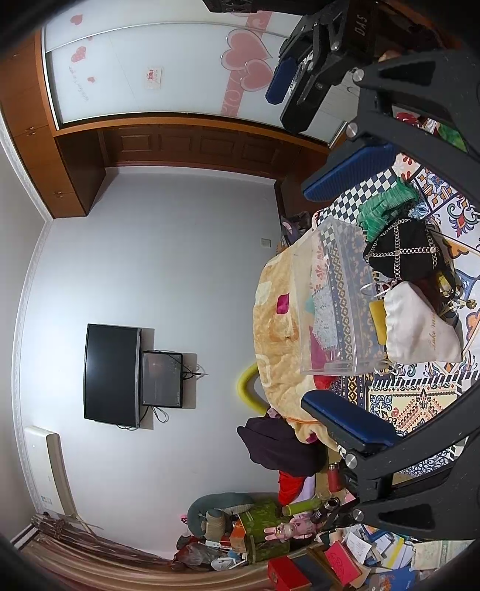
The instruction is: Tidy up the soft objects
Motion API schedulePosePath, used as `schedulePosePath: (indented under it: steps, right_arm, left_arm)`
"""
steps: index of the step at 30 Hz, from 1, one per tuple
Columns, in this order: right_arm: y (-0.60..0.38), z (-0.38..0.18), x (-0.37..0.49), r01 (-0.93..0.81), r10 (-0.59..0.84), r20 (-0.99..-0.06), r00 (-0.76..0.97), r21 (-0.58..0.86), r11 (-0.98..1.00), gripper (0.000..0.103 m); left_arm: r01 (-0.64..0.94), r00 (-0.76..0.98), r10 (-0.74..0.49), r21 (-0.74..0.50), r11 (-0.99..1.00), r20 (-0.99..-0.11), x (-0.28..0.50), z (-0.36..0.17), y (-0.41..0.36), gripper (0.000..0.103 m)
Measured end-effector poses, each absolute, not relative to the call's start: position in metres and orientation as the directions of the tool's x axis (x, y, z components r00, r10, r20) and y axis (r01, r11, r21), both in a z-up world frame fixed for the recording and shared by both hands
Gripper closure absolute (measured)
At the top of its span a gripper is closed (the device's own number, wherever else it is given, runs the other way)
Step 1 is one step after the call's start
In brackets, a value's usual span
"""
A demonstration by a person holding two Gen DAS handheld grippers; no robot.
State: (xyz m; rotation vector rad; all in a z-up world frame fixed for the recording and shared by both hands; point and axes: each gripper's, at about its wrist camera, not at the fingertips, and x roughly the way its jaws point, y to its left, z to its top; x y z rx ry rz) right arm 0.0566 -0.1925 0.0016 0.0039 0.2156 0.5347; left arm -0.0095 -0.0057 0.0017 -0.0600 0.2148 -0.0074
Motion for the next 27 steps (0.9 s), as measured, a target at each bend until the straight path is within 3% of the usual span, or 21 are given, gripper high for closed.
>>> schedulePosePath:
  steps: [27]
  right_arm:
    - [-0.1940, -0.0066, 0.0595, -0.504, 0.506, -0.208, 0.837, 0.066, 0.861, 0.000]
  left_arm:
    - [0.005, 0.972, -0.021, -0.069, 0.998, -0.234, -0.0035, -0.0031, -0.0064, 0.000]
